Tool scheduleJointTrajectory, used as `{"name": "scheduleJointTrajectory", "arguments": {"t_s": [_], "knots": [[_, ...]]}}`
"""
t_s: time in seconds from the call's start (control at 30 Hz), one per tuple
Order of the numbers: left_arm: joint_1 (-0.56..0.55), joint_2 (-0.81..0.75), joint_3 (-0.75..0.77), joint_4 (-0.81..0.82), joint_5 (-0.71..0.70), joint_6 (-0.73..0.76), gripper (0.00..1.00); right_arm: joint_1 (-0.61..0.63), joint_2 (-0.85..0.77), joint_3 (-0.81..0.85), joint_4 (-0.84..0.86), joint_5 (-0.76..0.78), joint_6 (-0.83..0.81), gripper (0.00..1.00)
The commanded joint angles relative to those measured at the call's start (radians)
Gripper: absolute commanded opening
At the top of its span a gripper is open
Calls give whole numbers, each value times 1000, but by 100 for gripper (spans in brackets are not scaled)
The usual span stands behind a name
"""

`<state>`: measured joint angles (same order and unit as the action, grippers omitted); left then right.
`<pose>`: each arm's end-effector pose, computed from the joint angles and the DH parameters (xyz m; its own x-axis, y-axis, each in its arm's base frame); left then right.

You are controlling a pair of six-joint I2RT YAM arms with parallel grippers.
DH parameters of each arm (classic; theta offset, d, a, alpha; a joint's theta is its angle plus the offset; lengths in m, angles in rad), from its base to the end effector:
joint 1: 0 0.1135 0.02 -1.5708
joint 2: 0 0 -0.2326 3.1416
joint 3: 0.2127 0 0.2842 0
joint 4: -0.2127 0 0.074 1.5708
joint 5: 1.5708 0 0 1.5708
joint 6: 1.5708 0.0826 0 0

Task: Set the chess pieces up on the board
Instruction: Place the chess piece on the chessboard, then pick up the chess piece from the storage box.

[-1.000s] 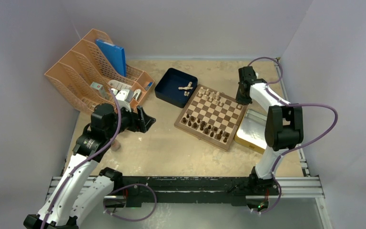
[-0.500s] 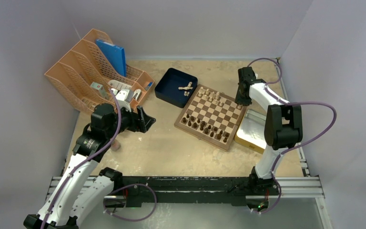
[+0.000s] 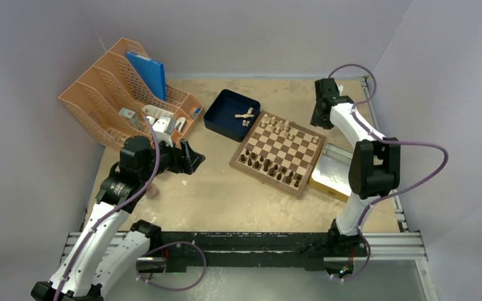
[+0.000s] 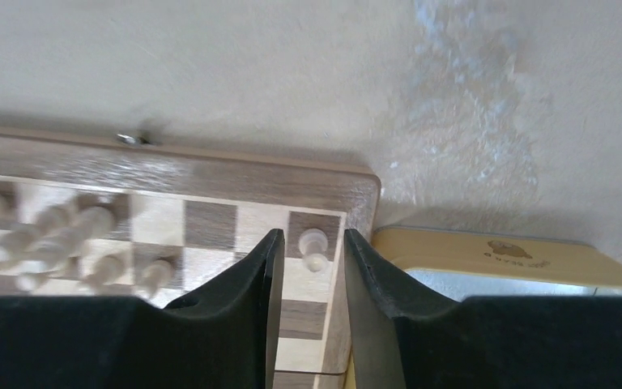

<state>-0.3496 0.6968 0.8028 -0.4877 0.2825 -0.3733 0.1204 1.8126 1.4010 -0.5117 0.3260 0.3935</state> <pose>0.2306 -0.1086 0.2947 -0.5345 -0.1779 -0.8263 0.4050 0.8042 -0.4351 0.4461 0.0273 0.1617 -0.7014 0.2810 -0.6550 0.3756 0.9268 -0.0046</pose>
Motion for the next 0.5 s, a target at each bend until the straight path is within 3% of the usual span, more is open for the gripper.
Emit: {"name": "scheduleJointTrajectory", "arguments": {"t_s": [0.0,0.23,0.47], "knots": [[-6,0,-2,32,-17,20,77,43,-78,132,-22,46,8,35],[-6,3,0,29,-29,22,77,185,-33,308,15,29,-69,34],[-6,3,2,21,-57,22,77,334,29,347,149,-69,-198,33]]}}
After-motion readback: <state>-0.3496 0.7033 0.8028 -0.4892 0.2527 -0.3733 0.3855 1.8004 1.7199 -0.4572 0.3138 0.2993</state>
